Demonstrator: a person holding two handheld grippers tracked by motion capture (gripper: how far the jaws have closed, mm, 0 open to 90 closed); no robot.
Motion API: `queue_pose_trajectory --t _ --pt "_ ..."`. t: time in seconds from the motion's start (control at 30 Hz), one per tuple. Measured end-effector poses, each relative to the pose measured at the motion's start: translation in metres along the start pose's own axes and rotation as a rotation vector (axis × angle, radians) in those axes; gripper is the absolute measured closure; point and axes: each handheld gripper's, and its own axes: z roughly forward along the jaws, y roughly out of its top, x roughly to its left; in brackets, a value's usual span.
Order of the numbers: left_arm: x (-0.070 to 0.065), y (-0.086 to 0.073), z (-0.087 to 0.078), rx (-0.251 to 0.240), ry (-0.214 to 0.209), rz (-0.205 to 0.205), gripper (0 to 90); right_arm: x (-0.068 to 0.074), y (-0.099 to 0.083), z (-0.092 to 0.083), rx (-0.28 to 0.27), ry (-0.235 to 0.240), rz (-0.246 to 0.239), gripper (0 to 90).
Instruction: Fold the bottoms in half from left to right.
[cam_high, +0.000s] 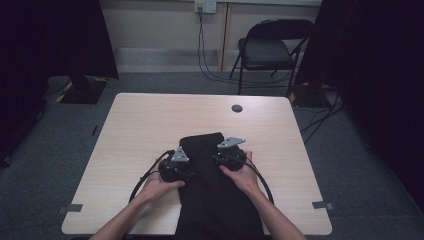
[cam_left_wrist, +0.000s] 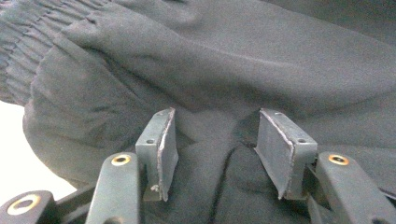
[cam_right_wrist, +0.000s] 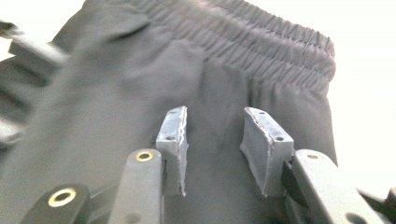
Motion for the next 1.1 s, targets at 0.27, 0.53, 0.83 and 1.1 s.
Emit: queue_pose_trajectory --t 0.27,0.53,0.83,1.1 --pt "0.005 0.016 -0.035 -0.158 -0.033 -0.056 64.0 0.015 -0.033 -0.019 0.018 0.093 -0.001 61.1" --pt "-0.010 0.016 0.001 -0.035 0.016 0.007 59.8 0.041 -0.053 -0.055 0.065 0.144 -0.063 64.8" --pt "-0.008 0.011 0.009 -0.008 0.006 0.021 66.7 -0.025 -0.024 -0.056 -0.057 0.032 0.109 45.9" --pt "-0.007 0.009 0.008 -0.009 -0.001 0.026 66.7 -0.027 -0.024 -0.012 0.010 0.056 0.142 36.2"
